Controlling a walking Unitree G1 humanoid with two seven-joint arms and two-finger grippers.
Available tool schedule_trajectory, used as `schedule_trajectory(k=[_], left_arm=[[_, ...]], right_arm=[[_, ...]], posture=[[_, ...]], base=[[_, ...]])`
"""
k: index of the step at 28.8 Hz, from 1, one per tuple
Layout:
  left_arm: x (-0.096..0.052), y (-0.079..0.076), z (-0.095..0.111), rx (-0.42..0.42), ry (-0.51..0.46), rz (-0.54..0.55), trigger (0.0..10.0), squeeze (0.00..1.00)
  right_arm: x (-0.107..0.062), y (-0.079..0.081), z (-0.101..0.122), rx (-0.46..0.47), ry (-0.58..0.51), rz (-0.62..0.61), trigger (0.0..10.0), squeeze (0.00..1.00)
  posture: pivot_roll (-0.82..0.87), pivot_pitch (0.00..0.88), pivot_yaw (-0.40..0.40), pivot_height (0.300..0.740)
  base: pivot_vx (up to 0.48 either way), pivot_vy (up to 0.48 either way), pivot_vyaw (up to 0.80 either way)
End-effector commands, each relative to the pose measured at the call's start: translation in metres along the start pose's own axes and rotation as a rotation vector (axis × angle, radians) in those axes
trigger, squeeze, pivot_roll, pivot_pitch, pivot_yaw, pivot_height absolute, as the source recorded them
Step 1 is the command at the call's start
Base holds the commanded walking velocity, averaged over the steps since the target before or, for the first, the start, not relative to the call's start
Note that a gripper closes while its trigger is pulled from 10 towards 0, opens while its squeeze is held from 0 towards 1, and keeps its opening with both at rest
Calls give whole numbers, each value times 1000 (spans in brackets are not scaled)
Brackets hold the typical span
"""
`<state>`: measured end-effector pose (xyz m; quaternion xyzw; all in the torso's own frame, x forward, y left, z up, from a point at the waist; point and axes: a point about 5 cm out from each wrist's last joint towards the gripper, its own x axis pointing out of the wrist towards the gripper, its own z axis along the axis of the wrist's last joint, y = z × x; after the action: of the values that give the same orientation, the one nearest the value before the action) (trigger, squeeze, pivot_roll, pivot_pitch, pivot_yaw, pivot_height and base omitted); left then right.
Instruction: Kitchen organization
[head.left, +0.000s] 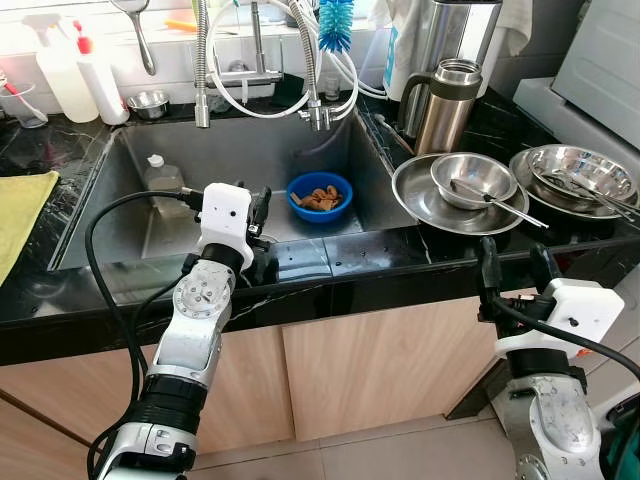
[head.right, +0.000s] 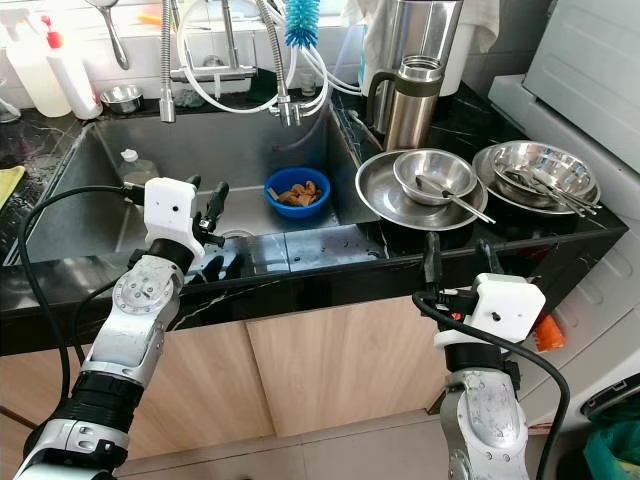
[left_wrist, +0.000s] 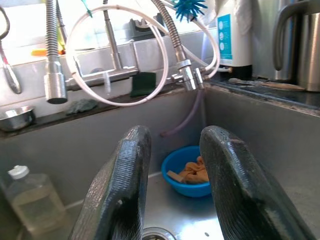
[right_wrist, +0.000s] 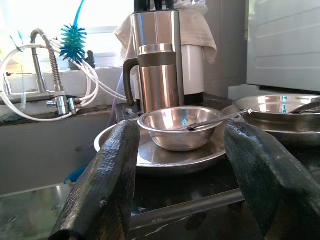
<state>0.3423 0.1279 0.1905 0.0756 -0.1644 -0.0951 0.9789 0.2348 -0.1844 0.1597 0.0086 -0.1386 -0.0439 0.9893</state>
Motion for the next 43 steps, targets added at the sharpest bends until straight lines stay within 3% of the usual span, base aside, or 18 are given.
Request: schedule_trajectory(k=[1,8,11,14,24,43], left_arm=[[1,-3,5,-15,-31,-19,10000,0],[-2,-3,7,-21,-59,-26,10000,0],[-9,12,-2,8,-39,5,10000,0],[-11,15,-6,16,-25,11,10000,0],[-6,7,-5,7,-21,-11,10000,0],[0,1,2,8,-30,-29,10000,0]], right_arm=[[0,0,-2,-2,7,-11,10000,0],[-2,-2,0,-10,5,-18,10000,0],[-9,-3,-2,-22,17,-22,10000,0],[-10,-2,-3,-20,19,-23,10000,0],[-6,2,-3,-12,14,-19,10000,0],[-2,3,-2,-3,8,-21,10000,0]], posture=[[47,92,9,740],[41,87,9,740],[37,69,10,740],[36,63,10,740],[41,51,8,740],[48,85,14,740]], base=[[0,0,0],[0,0,0],[0,0,0],[0,0,0],[0,0,0],[0,278,0]])
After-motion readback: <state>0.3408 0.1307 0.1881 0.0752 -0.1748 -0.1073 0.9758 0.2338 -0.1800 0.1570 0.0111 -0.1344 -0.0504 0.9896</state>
